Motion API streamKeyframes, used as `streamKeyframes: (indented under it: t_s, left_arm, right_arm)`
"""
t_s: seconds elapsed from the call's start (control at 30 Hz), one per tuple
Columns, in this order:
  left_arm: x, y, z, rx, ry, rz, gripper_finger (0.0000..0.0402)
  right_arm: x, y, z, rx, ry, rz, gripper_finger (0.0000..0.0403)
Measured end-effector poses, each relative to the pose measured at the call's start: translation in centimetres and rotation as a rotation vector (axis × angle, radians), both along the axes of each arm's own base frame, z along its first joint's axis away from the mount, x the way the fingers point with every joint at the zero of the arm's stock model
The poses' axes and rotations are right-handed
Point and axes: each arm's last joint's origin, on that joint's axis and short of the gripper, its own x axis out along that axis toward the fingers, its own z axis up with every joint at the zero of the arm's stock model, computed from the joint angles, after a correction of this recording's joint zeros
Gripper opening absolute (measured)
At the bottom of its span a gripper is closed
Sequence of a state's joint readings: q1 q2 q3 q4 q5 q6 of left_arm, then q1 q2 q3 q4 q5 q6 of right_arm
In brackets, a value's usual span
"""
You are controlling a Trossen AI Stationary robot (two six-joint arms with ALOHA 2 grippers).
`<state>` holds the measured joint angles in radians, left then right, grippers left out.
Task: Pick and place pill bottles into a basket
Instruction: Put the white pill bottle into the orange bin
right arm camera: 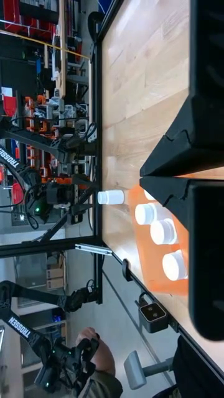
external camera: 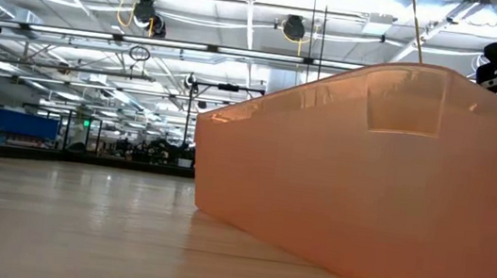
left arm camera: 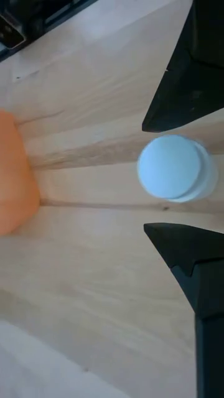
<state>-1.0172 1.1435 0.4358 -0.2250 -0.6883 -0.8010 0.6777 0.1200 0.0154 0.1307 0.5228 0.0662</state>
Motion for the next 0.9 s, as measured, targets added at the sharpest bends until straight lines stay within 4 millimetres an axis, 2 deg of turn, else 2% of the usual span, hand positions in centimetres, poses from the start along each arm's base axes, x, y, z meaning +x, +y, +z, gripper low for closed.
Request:
streamKeyframes:
  t_s: [0.37, 0.53, 0.9]
  left_arm:
    - [0.2, -0.3, 0.0, -0.033, -0.017, 0.014, 0.0255]
    - [0.6, -1.0, -0.6, -0.034, -0.017, -0.008, 0.0255]
    - [0.6, -1.0, -1.5, -0.041, 0.018, 0.034, 0.0255]
  right_arm:
    - [0.0, 0.0, 0.0, 0.001, 0.0, 0.0, 0.0004]
    - [0.0, 0.0, 0.0, 0.0, 0.0, -0.001, 0.0004]
    - [0.0, 0.0, 0.0, 0.0, 0.0, -0.001, 0.0004]
